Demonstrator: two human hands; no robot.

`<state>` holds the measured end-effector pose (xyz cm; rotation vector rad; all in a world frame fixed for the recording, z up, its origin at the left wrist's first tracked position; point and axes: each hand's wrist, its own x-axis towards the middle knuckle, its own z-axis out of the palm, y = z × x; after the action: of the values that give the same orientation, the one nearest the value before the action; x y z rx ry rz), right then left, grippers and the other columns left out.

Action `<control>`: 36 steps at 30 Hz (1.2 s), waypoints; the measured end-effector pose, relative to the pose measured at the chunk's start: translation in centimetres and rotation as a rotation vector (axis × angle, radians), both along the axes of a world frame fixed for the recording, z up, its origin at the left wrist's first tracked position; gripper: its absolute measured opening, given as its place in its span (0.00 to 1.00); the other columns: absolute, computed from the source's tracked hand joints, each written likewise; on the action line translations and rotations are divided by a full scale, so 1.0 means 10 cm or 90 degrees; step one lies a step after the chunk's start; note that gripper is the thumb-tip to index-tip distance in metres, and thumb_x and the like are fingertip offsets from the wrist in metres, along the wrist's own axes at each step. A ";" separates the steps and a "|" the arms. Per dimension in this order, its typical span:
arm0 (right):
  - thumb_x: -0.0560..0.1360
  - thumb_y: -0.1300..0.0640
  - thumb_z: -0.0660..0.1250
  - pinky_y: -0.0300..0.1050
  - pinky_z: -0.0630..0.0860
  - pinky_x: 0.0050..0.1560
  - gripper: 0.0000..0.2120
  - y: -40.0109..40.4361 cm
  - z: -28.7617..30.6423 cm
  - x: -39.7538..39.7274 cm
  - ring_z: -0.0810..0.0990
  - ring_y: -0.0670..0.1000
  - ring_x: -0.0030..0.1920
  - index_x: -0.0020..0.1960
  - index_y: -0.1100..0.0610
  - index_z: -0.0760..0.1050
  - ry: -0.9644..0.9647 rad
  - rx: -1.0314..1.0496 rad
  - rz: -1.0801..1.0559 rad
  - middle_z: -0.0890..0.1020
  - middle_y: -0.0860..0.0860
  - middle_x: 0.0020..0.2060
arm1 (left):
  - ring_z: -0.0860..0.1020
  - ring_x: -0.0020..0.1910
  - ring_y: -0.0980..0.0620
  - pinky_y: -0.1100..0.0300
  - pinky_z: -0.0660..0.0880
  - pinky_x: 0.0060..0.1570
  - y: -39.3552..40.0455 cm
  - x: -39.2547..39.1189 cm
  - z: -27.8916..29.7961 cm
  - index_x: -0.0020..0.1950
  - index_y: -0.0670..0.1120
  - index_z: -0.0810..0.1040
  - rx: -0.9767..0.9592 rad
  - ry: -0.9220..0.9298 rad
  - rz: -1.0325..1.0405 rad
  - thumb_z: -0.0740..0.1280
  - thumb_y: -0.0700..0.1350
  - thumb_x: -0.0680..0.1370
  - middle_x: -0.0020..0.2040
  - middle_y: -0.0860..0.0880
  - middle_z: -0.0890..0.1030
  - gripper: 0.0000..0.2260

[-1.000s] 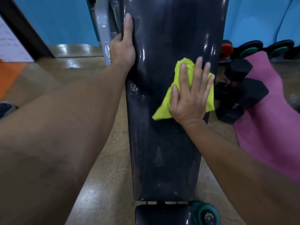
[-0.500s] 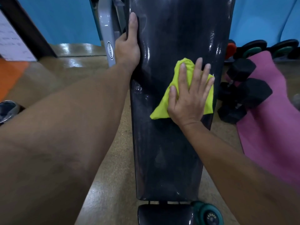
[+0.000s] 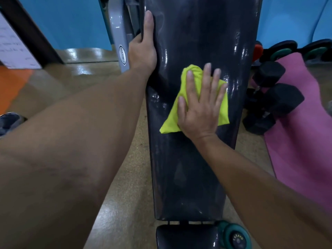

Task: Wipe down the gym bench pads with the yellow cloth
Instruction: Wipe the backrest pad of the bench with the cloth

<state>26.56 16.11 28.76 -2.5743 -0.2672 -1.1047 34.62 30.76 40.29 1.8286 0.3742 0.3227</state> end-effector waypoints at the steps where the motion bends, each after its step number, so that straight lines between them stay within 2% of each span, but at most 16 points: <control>1: 0.85 0.47 0.56 0.69 0.50 0.81 0.27 0.08 -0.02 -0.03 0.57 0.68 0.81 0.81 0.55 0.64 -0.005 -0.021 0.022 0.61 0.65 0.80 | 0.82 0.52 0.58 0.57 0.76 0.65 0.01 0.00 0.00 0.50 0.54 0.85 -0.006 -0.004 0.003 0.57 0.72 0.81 0.48 0.58 0.85 0.26; 4: 0.85 0.46 0.56 0.67 0.51 0.81 0.27 0.07 -0.15 -0.12 0.58 0.66 0.82 0.81 0.53 0.64 -0.007 -0.085 0.084 0.62 0.63 0.80 | 0.83 0.55 0.55 0.55 0.76 0.68 0.02 0.01 -0.02 0.52 0.54 0.86 -0.014 -0.007 0.000 0.58 0.74 0.79 0.51 0.57 0.87 0.28; 7: 0.85 0.46 0.55 0.67 0.50 0.81 0.27 -0.14 -0.15 -0.11 0.56 0.66 0.82 0.82 0.52 0.63 -0.002 -0.107 0.104 0.60 0.65 0.81 | 0.81 0.60 0.52 0.54 0.73 0.71 0.02 -0.02 0.00 0.62 0.52 0.85 -0.008 0.005 -0.013 0.57 0.74 0.79 0.56 0.55 0.85 0.31; 9: 0.85 0.46 0.56 0.67 0.48 0.81 0.26 -0.17 -0.10 -0.06 0.55 0.67 0.82 0.82 0.53 0.63 0.006 -0.073 0.069 0.59 0.67 0.80 | 0.80 0.62 0.51 0.53 0.73 0.72 0.04 -0.03 -0.01 0.62 0.52 0.85 -0.015 0.004 -0.021 0.57 0.74 0.79 0.58 0.54 0.85 0.32; 11: 0.85 0.47 0.56 0.67 0.48 0.81 0.26 -0.08 -0.04 -0.01 0.55 0.68 0.81 0.81 0.54 0.64 0.009 -0.024 0.020 0.59 0.67 0.80 | 0.80 0.62 0.52 0.54 0.73 0.72 0.04 -0.04 -0.01 0.60 0.54 0.83 -0.024 0.003 -0.025 0.58 0.72 0.80 0.58 0.54 0.84 0.27; 14: 0.85 0.47 0.56 0.68 0.47 0.81 0.27 0.10 0.00 -0.01 0.56 0.68 0.81 0.82 0.54 0.63 0.011 -0.005 0.002 0.59 0.66 0.80 | 0.80 0.63 0.53 0.54 0.72 0.73 0.01 -0.09 -0.05 0.65 0.54 0.83 -0.042 -0.010 -0.028 0.61 0.70 0.81 0.58 0.56 0.83 0.25; 17: 0.85 0.47 0.57 0.67 0.48 0.81 0.27 0.09 -0.11 -0.13 0.56 0.67 0.82 0.82 0.53 0.63 0.015 -0.084 0.076 0.60 0.65 0.81 | 0.78 0.67 0.55 0.59 0.70 0.72 0.01 -0.12 -0.08 0.71 0.53 0.80 -0.052 -0.014 -0.030 0.63 0.69 0.81 0.59 0.58 0.80 0.27; 20: 0.85 0.46 0.56 0.65 0.48 0.82 0.26 -0.10 -0.18 -0.18 0.55 0.65 0.82 0.82 0.52 0.63 0.014 -0.129 0.130 0.60 0.64 0.81 | 0.75 0.65 0.57 0.65 0.66 0.65 0.00 -0.12 -0.09 0.75 0.53 0.77 -0.056 -0.008 -0.031 0.62 0.68 0.82 0.58 0.59 0.77 0.27; 26: 0.85 0.48 0.57 0.67 0.47 0.81 0.27 0.04 0.04 0.03 0.56 0.68 0.81 0.82 0.55 0.63 0.005 0.014 -0.015 0.60 0.67 0.80 | 0.79 0.60 0.57 0.62 0.70 0.70 0.02 -0.08 -0.17 0.69 0.55 0.82 -0.046 -0.017 -0.011 0.62 0.69 0.81 0.56 0.59 0.82 0.25; 28: 0.85 0.48 0.58 0.68 0.48 0.81 0.27 0.19 0.03 -0.03 0.56 0.67 0.82 0.82 0.54 0.63 0.013 -0.014 0.027 0.60 0.66 0.80 | 0.79 0.57 0.60 0.66 0.71 0.65 0.02 -0.06 -0.18 0.65 0.56 0.83 -0.041 -0.023 -0.004 0.62 0.67 0.82 0.52 0.61 0.82 0.21; 31: 0.85 0.46 0.57 0.66 0.51 0.81 0.26 0.13 -0.11 -0.15 0.56 0.65 0.82 0.82 0.52 0.64 0.009 -0.104 0.111 0.60 0.64 0.81 | 0.77 0.48 0.69 0.70 0.70 0.55 0.00 -0.08 -0.14 0.57 0.59 0.80 -0.035 -0.016 -0.003 0.62 0.66 0.83 0.46 0.65 0.80 0.14; 33: 0.85 0.46 0.57 0.65 0.49 0.82 0.26 -0.06 -0.15 -0.15 0.55 0.64 0.82 0.81 0.52 0.64 0.005 -0.102 0.109 0.61 0.64 0.81 | 0.78 0.50 0.66 0.70 0.70 0.54 -0.02 -0.10 -0.12 0.58 0.58 0.80 -0.037 -0.015 -0.012 0.61 0.66 0.83 0.46 0.66 0.79 0.15; 36: 0.85 0.47 0.57 0.67 0.48 0.82 0.27 -0.24 -0.09 -0.06 0.55 0.66 0.82 0.81 0.53 0.64 0.006 -0.038 0.028 0.60 0.65 0.80 | 0.77 0.54 0.60 0.67 0.68 0.58 -0.01 -0.14 -0.10 0.66 0.54 0.80 -0.052 0.004 -0.005 0.61 0.67 0.83 0.45 0.67 0.76 0.21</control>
<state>25.98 13.69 27.86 -2.6123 -0.3570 -1.0848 33.23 30.61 39.32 1.7512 0.3782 0.2923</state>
